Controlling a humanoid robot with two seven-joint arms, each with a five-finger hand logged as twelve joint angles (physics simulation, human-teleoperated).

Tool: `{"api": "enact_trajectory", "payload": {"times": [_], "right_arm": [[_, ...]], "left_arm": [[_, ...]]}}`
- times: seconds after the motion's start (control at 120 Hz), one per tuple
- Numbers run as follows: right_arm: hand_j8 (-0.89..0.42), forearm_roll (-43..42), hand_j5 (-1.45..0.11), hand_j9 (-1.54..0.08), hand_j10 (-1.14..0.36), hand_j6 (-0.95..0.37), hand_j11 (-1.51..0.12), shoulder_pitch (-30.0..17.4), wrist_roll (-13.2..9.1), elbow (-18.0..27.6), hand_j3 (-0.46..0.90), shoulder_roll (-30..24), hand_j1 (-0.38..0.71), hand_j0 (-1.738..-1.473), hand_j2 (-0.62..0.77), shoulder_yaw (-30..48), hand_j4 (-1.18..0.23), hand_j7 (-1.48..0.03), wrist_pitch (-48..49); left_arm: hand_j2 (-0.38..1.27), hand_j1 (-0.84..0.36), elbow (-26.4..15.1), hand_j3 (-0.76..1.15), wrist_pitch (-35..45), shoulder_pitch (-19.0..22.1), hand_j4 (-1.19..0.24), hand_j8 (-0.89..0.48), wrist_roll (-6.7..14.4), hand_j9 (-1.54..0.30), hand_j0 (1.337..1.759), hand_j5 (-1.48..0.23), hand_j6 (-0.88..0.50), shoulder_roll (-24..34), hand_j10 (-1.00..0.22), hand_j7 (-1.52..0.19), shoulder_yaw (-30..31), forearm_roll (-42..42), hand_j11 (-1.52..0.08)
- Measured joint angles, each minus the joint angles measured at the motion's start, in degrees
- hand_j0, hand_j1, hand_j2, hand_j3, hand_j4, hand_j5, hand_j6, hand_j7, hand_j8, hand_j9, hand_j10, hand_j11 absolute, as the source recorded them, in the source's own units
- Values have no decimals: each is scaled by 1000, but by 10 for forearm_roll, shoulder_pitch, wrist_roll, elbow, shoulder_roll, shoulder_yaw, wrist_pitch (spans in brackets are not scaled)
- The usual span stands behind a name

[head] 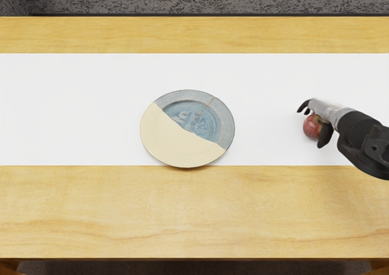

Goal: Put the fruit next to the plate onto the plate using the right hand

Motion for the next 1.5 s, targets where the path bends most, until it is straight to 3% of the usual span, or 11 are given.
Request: {"api": "enact_trajectory", "payload": {"times": [0.217, 0.283, 0.4, 0.642, 0.758, 0.992, 1.258, 1.308, 1.5], "right_arm": [[-426, 3, -546, -546, -425, -429, -546, -7, 0, -13, -1, -2, 151, -1658, -79, 1, -425, -546, -3], [-400, 5, -630, -636, -500, -385, -636, -10, 0, -14, -1, -1, 200, -1656, -65, 1, -504, -638, -4], [-316, 12, -822, -834, -615, -287, -835, -12, 0, -17, 0, -1, 235, -1649, -26, 6, -417, -809, -3], [-153, 37, -1047, -1052, -504, -112, -1073, -1, 1, -23, 2, -1, 318, -1645, 97, 26, -244, -1001, -1], [-115, 49, -1107, -1104, -470, -76, -1131, 20, 1, -23, 1, 4, 329, -1645, 88, 41, -195, -1038, 2], [-71, 60, -1153, -1149, -436, -36, -1174, 67, 1, -20, 1, 82, 354, -1643, 115, 47, -146, -1067, 11], [-193, 59, -1131, -1139, -571, -123, -1168, 89, 0, -17, 0, 190, 306, -1636, 88, 48, -238, -1077, 17], [-188, 59, -1136, -1142, -602, -120, -1170, 90, -1, -17, -1, 210, 363, -1636, 309, 48, -217, -1078, 18], [-219, 57, -1138, -1153, -668, -147, -1177, 79, -1, -20, 0, 250, 288, -1635, 68, 48, -254, -1080, 13]], "left_arm": [[0, 349, 0, 0, 0, 0, 0, 0, 0, 0, 1658, 0, -1, 0, 0, 0, 0, 0, 0], [0, 349, 0, 0, 0, 0, 0, 0, 0, 0, 1658, 0, -1, 0, 0, 0, 0, 0, 0], [0, 349, 0, 0, 0, 0, 0, -1, 0, 0, 1658, 0, -1, 0, 0, 0, 0, 0, 0], [0, 349, 0, 0, 0, 0, 0, -1, 0, 0, 1658, 0, -1, 0, 0, 0, 0, 0, 0], [0, 349, 0, 0, 0, 0, 0, -1, 0, 0, 1658, 0, -1, 0, 0, 0, 0, 0, 0], [0, 349, 0, 0, 0, 0, -1, -1, 0, 0, 1658, 0, -1, 0, 0, 0, 0, 0, 0], [0, 349, 0, 0, 0, 0, 0, -1, 0, 0, 1658, 0, -1, 0, -1, 0, 0, 0, 0], [0, 349, 0, 0, 0, 0, 0, -1, 0, 0, 1658, 0, -1, 0, -1, 0, 0, 0, 0], [0, 349, 0, 0, 0, 0, 0, -1, 0, 0, 1658, 0, -1, 0, 0, 0, 0, 0, 0]]}}
